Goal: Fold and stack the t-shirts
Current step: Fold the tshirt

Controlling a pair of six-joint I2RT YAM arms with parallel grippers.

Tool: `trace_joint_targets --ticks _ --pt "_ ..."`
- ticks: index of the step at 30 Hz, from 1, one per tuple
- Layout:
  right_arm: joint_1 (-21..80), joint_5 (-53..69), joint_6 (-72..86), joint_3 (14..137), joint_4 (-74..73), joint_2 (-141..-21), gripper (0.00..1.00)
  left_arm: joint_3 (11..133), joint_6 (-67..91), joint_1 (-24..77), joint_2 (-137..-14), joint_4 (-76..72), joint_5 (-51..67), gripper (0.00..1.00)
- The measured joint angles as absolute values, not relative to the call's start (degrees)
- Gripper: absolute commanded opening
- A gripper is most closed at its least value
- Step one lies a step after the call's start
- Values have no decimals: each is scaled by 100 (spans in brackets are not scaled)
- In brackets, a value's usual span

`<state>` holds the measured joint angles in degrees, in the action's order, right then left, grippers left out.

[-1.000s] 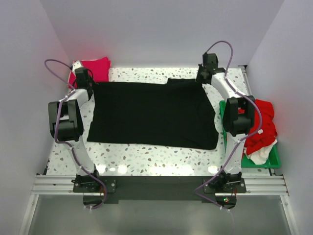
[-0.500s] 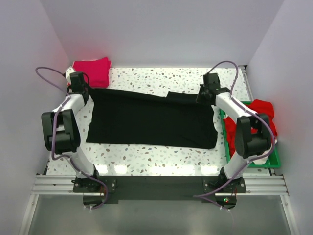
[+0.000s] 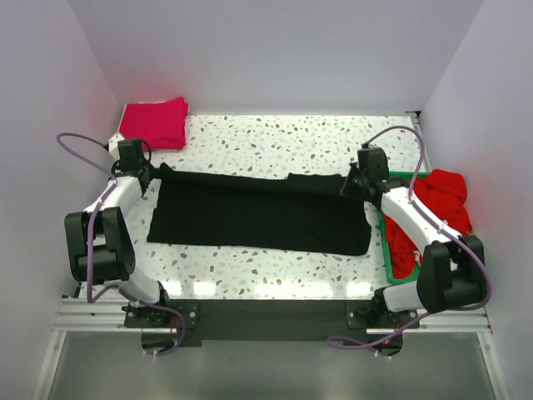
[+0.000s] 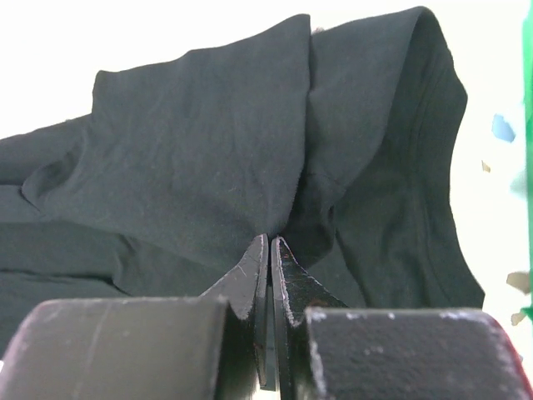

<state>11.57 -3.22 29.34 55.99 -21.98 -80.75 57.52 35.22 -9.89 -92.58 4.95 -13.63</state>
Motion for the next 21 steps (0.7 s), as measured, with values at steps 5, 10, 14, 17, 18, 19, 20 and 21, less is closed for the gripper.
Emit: trace_joint_targets --ticks 5,10,14,17,18,19,20,21 --pt "1160 -139 3004 5054 -2176 -7776 0 5308 3625 -991 -8823 585 -1417 0" --pt "1162 -16 3068 4687 -2128 -7544 0 4860 3802 -1002 -8501 701 -1459 0" --pt "1162 143 3135 4383 -2023 -7387 0 4523 3977 -1002 -8235 913 -1542 18" --pt "1162 259 3173 4228 -1949 -7378 8 4316 4141 -1009 -8077 1004 -1581 39" --pt "1162 283 3188 4178 -1925 -7378 11 4239 4176 -1013 -8007 1044 -1588 44" --pt "1162 311 3192 4156 -1929 -7378 20 4169 4239 -1013 -7931 1087 -1588 48" --pt "1162 340 3205 4143 -1927 -7378 25 4108 4281 -1013 -7841 1144 -1590 54" --pt "1162 381 3201 4143 -1931 -7373 30 4066 4309 -1013 -7769 1179 -1592 55"
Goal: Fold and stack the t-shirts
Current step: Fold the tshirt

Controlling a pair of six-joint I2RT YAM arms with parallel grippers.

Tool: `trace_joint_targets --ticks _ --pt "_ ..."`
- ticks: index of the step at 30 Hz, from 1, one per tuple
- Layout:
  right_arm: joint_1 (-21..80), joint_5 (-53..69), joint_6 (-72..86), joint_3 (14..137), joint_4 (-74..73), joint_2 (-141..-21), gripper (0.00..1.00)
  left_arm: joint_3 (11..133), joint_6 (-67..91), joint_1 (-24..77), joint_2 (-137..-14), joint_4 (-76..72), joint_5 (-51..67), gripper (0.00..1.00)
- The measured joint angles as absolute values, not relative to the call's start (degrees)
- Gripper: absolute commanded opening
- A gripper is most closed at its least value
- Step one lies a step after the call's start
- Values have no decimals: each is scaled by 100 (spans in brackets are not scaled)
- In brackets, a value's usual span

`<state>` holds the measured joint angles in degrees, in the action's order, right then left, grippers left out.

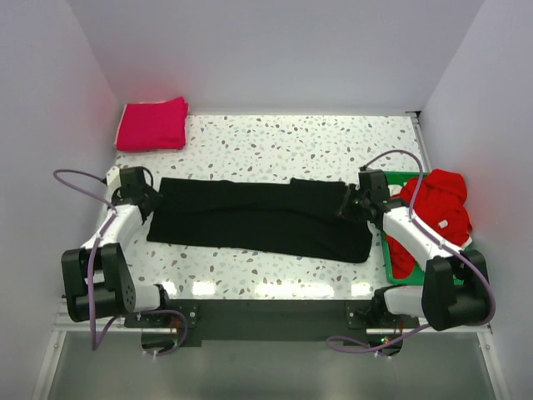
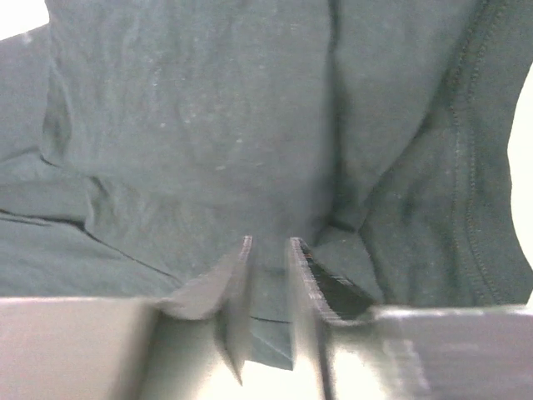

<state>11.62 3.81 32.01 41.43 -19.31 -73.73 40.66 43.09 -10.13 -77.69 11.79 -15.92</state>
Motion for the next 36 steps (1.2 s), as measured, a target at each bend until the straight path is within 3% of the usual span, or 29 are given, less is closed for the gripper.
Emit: trace_joint_targets --ticks 1,5,10,20,33,35,36 --pt "1162 405 3194 4143 -1925 -7365 38 4032 4342 -1013 -7642 1240 -1588 55" --pt "1162 425 3127 4200 -1981 -7277 49 4007 4375 -1013 -7218 1247 -1503 52" --pt "1186 349 3015 4958 -2036 -7719 50 4241 4362 -845 -7537 1087 -1190 49" --pt "1264 -655 2683 7170 -2248 -10221 51 4976 4217 -30 -9030 617 -604 44" --pt "1264 -1199 2580 7358 -2620 -10877 50 5017 4298 84 -9703 377 -401 43" --pt "1264 -1186 2582 7358 -2613 -10910 47 5017 4309 84 -9712 351 -401 43" --pt "1264 -1146 2585 7358 -2606 -10912 39 5017 4318 84 -9719 340 -397 42"
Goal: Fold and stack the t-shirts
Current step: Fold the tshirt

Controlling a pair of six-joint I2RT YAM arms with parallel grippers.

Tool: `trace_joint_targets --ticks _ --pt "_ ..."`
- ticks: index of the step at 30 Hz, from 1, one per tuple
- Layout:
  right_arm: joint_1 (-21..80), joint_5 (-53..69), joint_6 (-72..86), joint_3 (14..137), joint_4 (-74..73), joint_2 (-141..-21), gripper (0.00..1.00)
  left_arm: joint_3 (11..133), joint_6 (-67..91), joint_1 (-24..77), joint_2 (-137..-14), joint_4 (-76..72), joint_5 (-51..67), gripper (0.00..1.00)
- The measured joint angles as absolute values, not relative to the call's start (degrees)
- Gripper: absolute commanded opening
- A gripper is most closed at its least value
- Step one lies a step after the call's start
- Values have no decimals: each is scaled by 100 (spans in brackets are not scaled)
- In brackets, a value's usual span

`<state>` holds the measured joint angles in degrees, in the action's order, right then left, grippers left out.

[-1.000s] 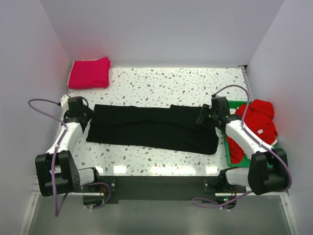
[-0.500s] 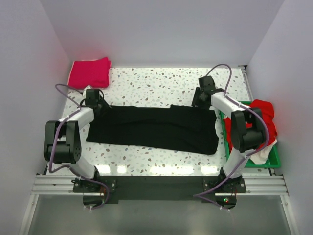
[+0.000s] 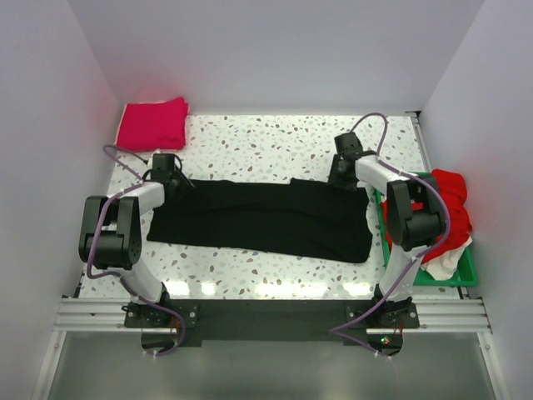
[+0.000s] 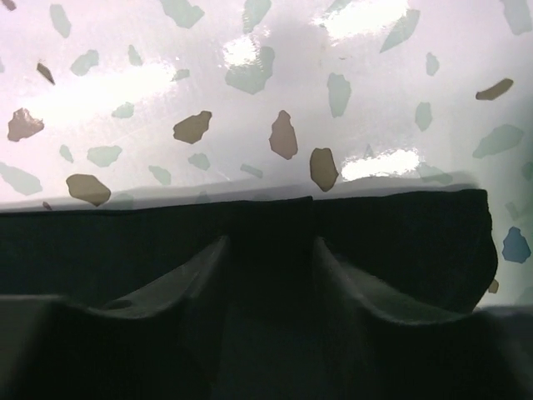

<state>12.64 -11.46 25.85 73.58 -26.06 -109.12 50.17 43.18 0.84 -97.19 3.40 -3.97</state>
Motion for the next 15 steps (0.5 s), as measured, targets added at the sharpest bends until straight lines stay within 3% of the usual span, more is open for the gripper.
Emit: trace_joint_targets --ticks 5,8,15 --pt "1264 -913 2628 7330 -2506 -10881 12 5017 4377 84 -9721 331 -395 42" --pt "1264 -733 2681 7142 -2436 -10676 4 5017 4392 84 -9721 331 -395 42" --pt "1264 -224 2762 6622 -2226 -9937 1 5017 4394 84 -9721 331 -401 42"
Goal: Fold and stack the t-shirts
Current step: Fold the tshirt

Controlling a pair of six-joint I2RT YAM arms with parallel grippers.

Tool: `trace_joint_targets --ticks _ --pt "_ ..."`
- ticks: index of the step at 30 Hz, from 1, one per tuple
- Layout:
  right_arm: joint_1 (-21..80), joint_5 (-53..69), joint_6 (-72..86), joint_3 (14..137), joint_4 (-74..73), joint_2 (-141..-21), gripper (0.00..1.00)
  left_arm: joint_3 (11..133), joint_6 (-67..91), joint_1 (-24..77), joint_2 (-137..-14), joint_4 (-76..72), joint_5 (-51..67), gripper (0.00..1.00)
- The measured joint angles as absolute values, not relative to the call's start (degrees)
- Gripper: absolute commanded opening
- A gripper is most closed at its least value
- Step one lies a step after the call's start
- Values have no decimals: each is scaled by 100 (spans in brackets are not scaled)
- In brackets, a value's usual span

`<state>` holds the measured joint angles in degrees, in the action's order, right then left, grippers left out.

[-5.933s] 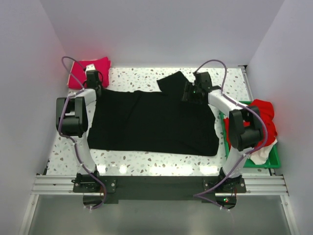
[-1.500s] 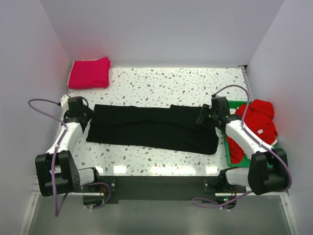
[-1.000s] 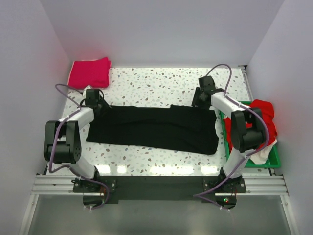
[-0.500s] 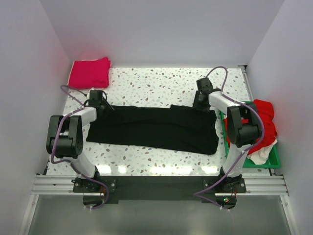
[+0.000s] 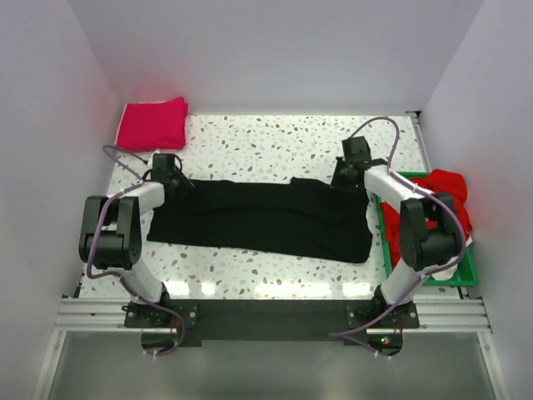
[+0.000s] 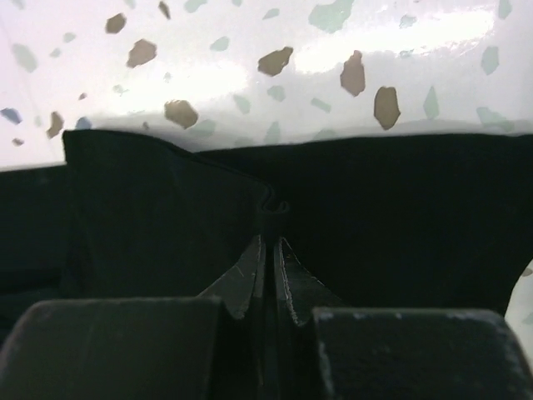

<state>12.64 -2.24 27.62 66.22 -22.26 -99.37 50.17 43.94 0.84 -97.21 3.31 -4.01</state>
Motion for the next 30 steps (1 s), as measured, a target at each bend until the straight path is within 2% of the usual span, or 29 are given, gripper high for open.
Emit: trace_joint_targets --ticks 13,30 --pt "1496 821 2871 5277 -1964 -8086 0 5017 4504 84 -9741 329 -460 42" --pt "1778 1476 3122 3494 -2049 -6036 3 5017 4547 91 -9741 336 -495 42"
